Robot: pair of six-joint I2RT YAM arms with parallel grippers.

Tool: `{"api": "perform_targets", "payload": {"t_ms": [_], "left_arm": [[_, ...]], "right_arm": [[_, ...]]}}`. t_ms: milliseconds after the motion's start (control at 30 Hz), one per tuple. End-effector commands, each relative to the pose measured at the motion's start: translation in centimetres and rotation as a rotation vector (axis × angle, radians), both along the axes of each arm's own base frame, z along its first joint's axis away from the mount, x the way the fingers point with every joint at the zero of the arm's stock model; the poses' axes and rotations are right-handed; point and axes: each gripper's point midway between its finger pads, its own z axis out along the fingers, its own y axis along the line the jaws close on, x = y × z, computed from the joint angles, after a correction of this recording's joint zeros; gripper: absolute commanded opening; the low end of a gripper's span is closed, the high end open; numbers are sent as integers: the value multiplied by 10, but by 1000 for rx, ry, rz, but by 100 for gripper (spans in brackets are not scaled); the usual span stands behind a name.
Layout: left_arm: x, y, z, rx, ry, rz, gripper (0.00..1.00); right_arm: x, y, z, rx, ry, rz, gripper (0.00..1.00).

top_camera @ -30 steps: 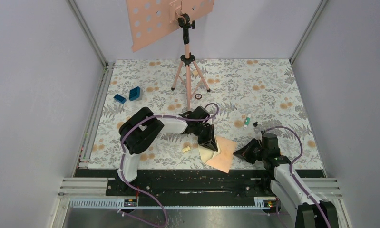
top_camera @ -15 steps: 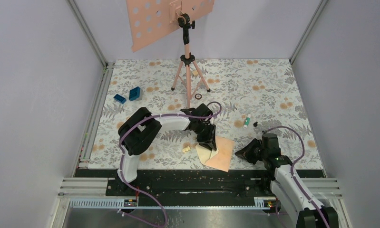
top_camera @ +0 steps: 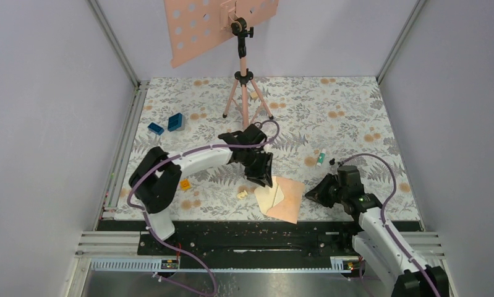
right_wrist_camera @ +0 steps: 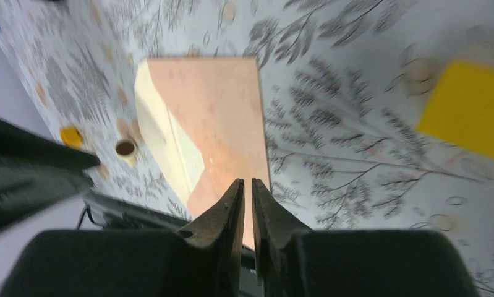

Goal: Place the letter into the envelope and seal it
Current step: Place the letter in the envelope, then open the solid glue cap from the solid glue.

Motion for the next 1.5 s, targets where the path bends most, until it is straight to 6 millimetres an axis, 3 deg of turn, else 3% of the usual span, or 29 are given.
{"api": "perform_targets", "payload": {"t_ms": [0, 100, 200, 300, 467, 733, 967, 1100, 1167, 1267, 1367, 1467], "left_arm": [[30, 36, -6, 51, -74, 152, 35], [38, 48, -20, 106, -88, 200, 36], [42, 54, -33, 154, -94, 223, 46], [47, 56, -39, 180, -108, 232, 49], [50, 49, -46, 164, -108, 209, 49], [42, 31, -60, 98, -32, 148, 49], [47, 20, -48, 53, -26, 151, 47], [60, 30, -25, 103, -110, 183, 48], [67, 41, -14, 147, -168, 204, 50], [70, 52, 6, 156, -230, 227, 52], [64, 53, 23, 120, -249, 221, 52], [57, 53, 35, 74, -255, 212, 52]], "right_arm": [[-3, 25, 1, 27, -7, 67, 16], [-4, 36, -4, 39, 11, 79, 16], [-2, 38, -12, 15, 15, 91, 16], [3, 35, -19, -29, 33, 96, 16], [9, 29, -29, -69, 46, 58, 16], [1, 26, -53, -83, 118, 46, 15], [39, 32, -29, -132, 37, 77, 15], [61, 15, 10, -260, -34, 100, 18], [76, -3, 36, -352, -111, 67, 29], [85, -39, 58, -447, -153, 5, 46], [89, -71, 64, -497, -143, -52, 62], [96, -79, 65, -490, -128, -42, 74]]}}
